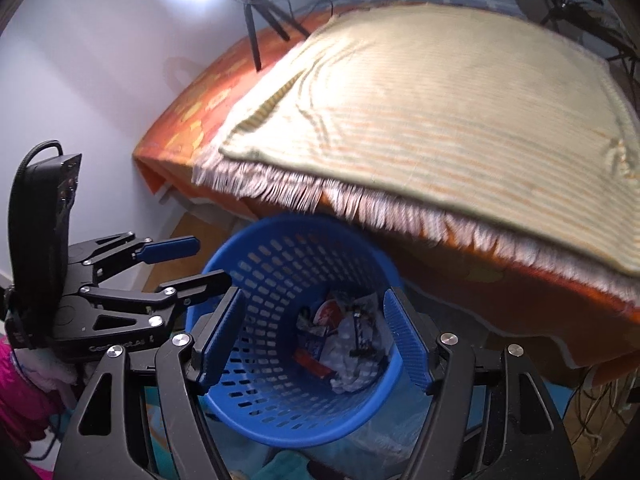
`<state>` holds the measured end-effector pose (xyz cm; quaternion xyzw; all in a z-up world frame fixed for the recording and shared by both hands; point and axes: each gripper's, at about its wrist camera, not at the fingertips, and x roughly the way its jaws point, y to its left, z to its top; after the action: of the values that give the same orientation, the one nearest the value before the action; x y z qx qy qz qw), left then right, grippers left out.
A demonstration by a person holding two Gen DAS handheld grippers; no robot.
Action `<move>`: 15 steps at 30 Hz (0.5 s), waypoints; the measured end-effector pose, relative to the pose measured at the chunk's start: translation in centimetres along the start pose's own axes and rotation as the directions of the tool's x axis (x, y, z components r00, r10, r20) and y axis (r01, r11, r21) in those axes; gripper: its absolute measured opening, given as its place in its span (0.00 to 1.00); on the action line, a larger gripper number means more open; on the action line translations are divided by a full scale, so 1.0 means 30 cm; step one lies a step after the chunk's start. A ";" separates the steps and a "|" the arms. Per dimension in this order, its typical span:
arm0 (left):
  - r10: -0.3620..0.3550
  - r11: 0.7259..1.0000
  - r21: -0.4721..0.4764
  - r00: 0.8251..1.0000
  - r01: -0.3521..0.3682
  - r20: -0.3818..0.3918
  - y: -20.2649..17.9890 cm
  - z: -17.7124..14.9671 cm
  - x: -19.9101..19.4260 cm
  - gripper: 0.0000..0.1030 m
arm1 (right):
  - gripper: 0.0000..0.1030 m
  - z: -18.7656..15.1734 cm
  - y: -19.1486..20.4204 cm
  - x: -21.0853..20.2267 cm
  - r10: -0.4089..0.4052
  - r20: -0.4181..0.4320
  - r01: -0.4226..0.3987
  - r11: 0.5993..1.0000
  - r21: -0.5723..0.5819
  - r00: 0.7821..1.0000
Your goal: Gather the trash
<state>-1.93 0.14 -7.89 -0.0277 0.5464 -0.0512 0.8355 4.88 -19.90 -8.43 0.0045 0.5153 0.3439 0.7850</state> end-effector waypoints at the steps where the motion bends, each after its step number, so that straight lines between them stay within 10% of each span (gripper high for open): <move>1: -0.002 1.000 0.002 1.000 0.002 0.011 -0.001 0.005 -0.010 0.63 | 0.69 0.005 -0.001 -0.017 -0.002 0.015 0.002 1.000 -0.002 1.000; 15: -0.027 1.000 0.019 0.989 0.024 0.144 -0.055 0.116 -0.155 0.63 | 0.69 0.073 -0.027 -0.164 -0.053 0.125 0.053 0.999 0.005 0.991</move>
<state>-0.68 -1.00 -2.08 -0.0313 0.4835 -0.0645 0.8724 5.94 -22.43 -3.73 0.0131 0.4652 0.3215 0.8247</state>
